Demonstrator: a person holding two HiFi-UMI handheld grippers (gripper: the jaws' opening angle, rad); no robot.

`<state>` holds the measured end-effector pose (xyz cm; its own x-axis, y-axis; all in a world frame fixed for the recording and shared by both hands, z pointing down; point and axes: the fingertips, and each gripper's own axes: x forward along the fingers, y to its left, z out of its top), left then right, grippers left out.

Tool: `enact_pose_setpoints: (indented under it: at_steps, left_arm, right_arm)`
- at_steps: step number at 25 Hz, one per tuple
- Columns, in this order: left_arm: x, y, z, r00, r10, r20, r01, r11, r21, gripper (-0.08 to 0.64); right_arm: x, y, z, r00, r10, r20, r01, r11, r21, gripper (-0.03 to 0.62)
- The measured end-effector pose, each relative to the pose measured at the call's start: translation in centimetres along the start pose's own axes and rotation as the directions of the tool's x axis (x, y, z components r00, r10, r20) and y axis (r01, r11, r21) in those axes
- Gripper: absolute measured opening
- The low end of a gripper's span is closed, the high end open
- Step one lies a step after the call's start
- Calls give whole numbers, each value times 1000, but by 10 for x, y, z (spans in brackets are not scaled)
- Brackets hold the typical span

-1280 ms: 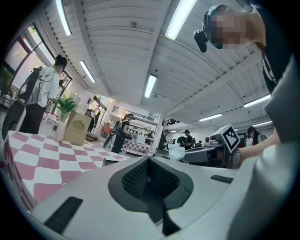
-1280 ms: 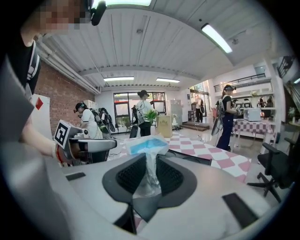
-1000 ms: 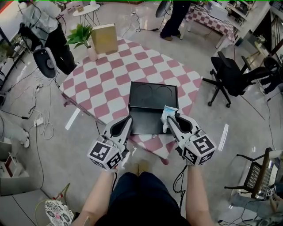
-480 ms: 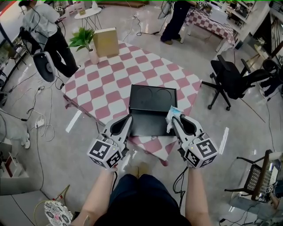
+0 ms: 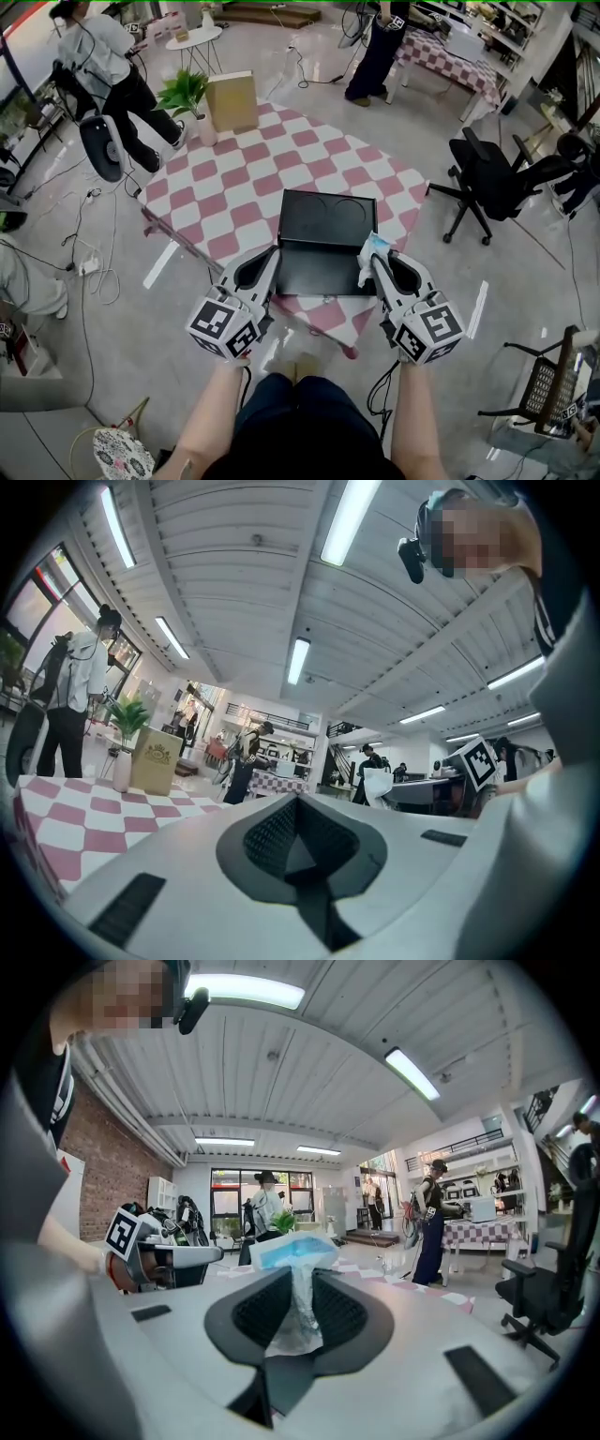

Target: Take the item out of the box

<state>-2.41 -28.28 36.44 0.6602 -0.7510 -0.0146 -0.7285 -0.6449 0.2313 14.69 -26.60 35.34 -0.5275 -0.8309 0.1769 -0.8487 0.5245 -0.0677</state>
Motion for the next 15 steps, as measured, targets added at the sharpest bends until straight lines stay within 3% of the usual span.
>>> enact_pose_setpoints:
  at_steps: [15]
  left_arm:
    - [-7, -1, 16, 1000, 10, 28, -10, 1000, 12, 2]
  right_arm:
    - [-10, 6, 16, 998, -10, 57, 10, 1000, 0, 71]
